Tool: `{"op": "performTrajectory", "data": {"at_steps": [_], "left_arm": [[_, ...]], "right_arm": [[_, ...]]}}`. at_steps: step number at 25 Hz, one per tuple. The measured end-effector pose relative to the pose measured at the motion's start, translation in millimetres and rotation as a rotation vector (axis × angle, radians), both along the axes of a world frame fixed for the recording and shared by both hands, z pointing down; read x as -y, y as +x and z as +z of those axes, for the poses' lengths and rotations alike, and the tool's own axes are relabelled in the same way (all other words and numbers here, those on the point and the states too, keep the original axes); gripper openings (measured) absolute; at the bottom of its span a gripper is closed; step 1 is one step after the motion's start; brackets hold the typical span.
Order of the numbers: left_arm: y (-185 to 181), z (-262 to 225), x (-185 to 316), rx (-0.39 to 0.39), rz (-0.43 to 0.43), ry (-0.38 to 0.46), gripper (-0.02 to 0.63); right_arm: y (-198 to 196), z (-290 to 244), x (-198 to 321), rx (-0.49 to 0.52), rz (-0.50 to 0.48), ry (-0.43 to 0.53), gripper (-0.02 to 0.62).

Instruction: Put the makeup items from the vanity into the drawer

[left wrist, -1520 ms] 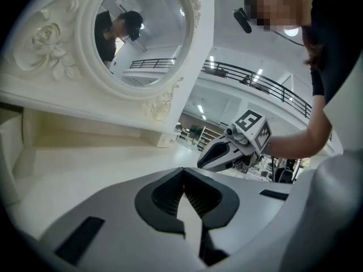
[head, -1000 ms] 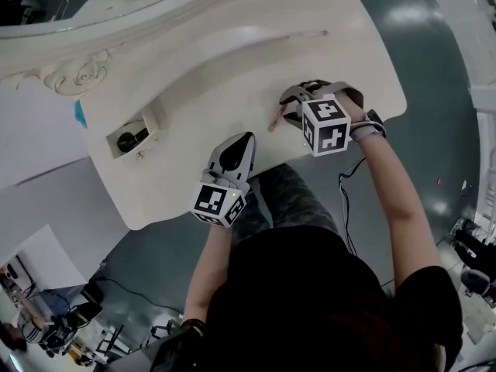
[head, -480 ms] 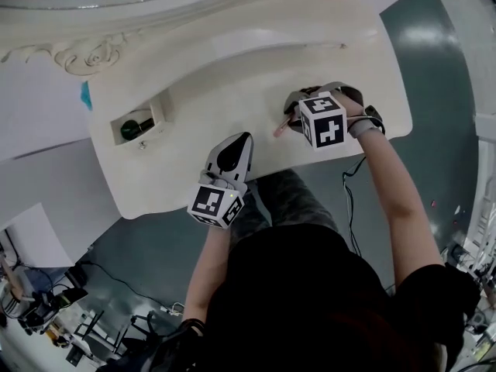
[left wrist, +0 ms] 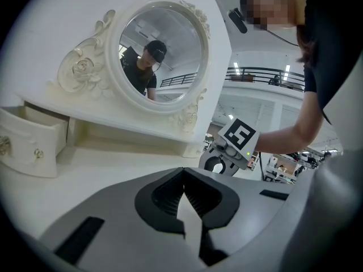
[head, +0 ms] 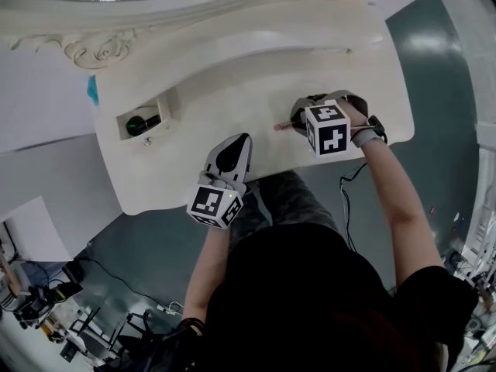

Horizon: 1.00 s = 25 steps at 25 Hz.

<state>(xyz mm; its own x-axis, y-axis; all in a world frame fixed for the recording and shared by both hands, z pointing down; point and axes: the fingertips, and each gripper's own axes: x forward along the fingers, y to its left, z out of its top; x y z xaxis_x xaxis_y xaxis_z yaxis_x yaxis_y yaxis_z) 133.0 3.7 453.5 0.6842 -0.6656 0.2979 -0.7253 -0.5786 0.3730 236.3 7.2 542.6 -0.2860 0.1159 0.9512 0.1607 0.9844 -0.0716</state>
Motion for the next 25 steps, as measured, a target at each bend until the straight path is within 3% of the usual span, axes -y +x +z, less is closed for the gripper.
{"op": "performTrajectory", "data": {"at_steps": [5, 12, 25], "left_arm": [[-10, -2, -3, -0.003, -0.005, -0.003, 0.012], [-39, -3, -7, 0.009, -0.020, -0.007, 0.012], [-114, -15, -2, 0.014, -0.061, 0.006, 0.012]], "right_arm": [[-6, -1, -4, 0.018, 0.051, -0.005, 0.057], [-45, -12, -11, 0.092, 0.102, -0.009, 0.057], [-156, -71, 21, 0.320, 0.191, 0.057, 0.057]]}}
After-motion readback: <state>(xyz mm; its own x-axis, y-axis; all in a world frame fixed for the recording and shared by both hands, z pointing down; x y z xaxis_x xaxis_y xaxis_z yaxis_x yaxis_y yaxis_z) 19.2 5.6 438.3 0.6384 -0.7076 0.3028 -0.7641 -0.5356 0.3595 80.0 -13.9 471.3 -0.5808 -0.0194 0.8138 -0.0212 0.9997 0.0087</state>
